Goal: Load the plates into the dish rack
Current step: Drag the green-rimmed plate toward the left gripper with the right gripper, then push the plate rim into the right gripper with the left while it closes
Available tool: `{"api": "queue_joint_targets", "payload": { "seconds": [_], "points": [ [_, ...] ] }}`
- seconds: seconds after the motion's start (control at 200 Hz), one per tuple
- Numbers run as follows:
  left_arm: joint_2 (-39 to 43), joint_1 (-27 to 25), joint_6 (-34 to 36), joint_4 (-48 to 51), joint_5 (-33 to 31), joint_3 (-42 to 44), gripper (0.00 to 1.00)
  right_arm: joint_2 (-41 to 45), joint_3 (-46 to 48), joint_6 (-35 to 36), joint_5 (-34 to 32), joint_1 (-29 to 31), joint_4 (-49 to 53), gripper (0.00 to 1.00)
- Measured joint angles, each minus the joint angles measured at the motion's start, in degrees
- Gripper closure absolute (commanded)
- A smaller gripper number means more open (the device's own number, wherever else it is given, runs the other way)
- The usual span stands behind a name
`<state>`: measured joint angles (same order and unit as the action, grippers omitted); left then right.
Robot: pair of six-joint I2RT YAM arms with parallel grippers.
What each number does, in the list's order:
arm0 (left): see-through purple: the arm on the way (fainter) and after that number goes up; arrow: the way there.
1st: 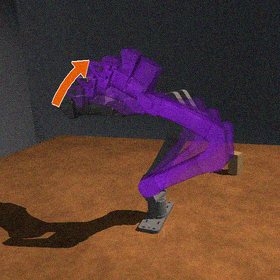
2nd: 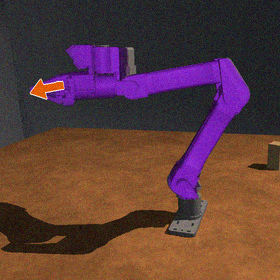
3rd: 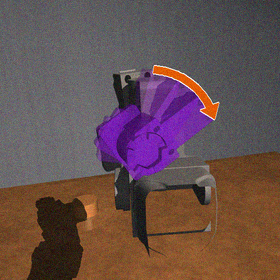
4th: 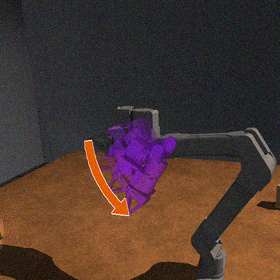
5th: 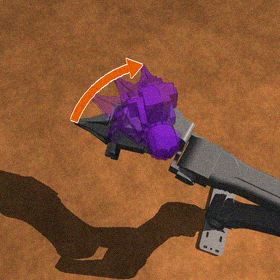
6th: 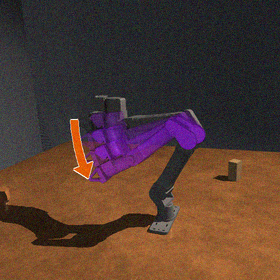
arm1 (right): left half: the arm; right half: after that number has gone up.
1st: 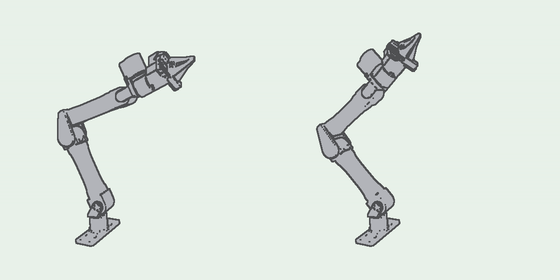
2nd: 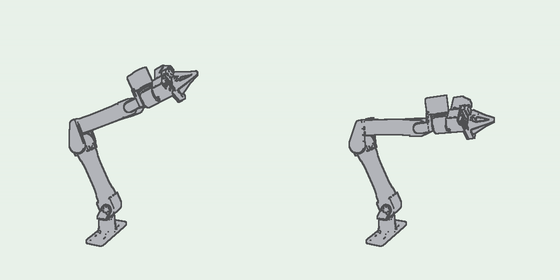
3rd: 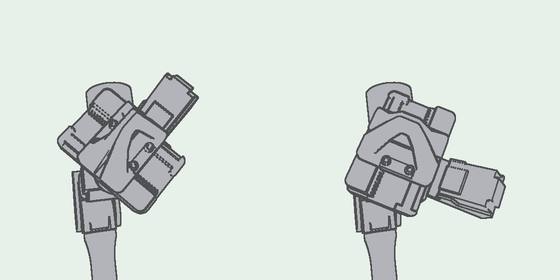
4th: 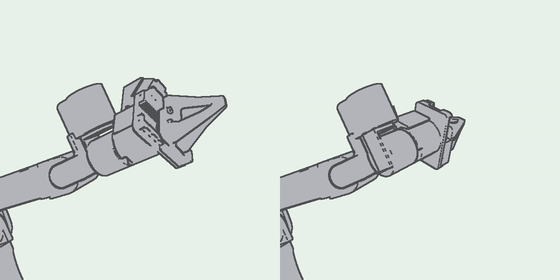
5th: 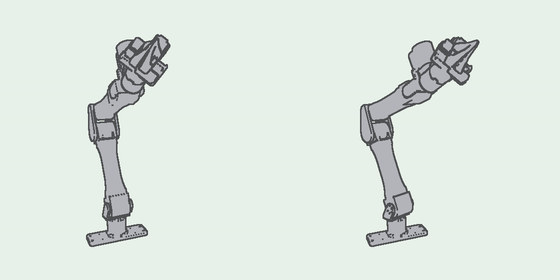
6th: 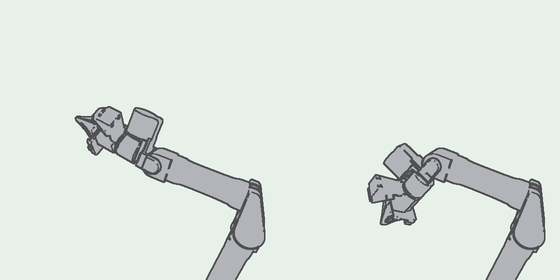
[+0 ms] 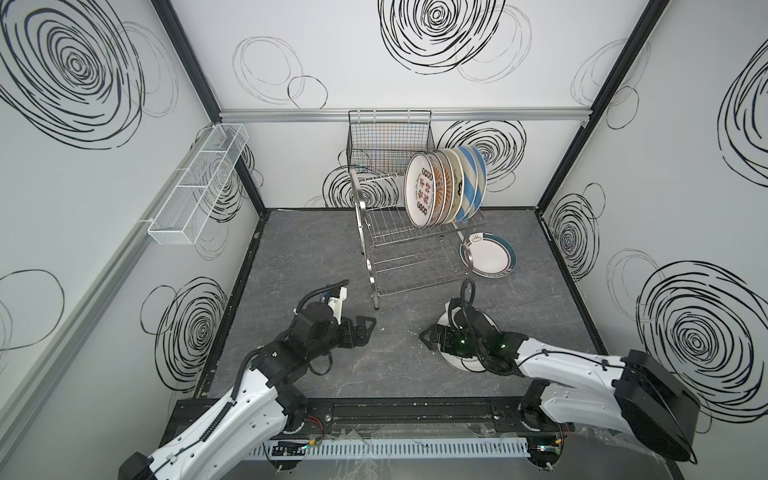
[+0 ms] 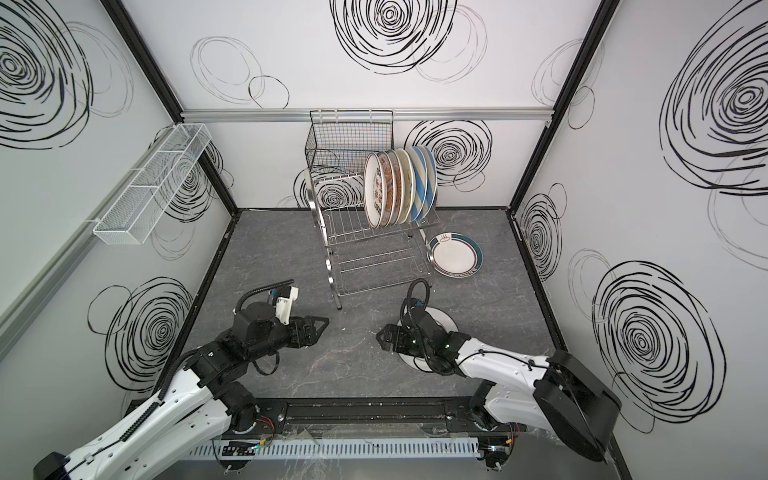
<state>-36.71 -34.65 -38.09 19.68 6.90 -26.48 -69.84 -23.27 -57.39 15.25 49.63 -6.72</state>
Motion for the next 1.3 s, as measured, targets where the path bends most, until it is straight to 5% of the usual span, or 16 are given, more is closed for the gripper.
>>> {"api": "queue_joint_targets", "payload": {
  "seconds": [0.19,0.355,0.615,0.845,1.301],
  "points": [
    [0.96,-2.67,-2.21,0.07,-2.51,0.87,0.04,-10.32,-7.04,-1.03,2.58,6.82,-4.85,0.06],
    [1.27,-3.93,-3.37,-0.26,-4.17,1.22,0.04,-9.79,-11.13,-0.39,1.51,8.28,-2.10,0.09],
    [0.52,-9.11,-5.81,-3.08,-5.70,5.86,0.04,3.78,-13.77,0.20,-10.95,5.46,21.24,0.15],
    [-2.99,-15.19,-7.10,-7.91,-9.16,6.91,0.04,11.61,-11.52,-6.88,-20.94,5.38,38.47,0.15],
    [-14.67,-21.99,-7.65,-18.01,-12.52,7.43,0.04,34.21,5.62,-12.02,-21.51,2.97,39.74,0.24]
  ]
}}
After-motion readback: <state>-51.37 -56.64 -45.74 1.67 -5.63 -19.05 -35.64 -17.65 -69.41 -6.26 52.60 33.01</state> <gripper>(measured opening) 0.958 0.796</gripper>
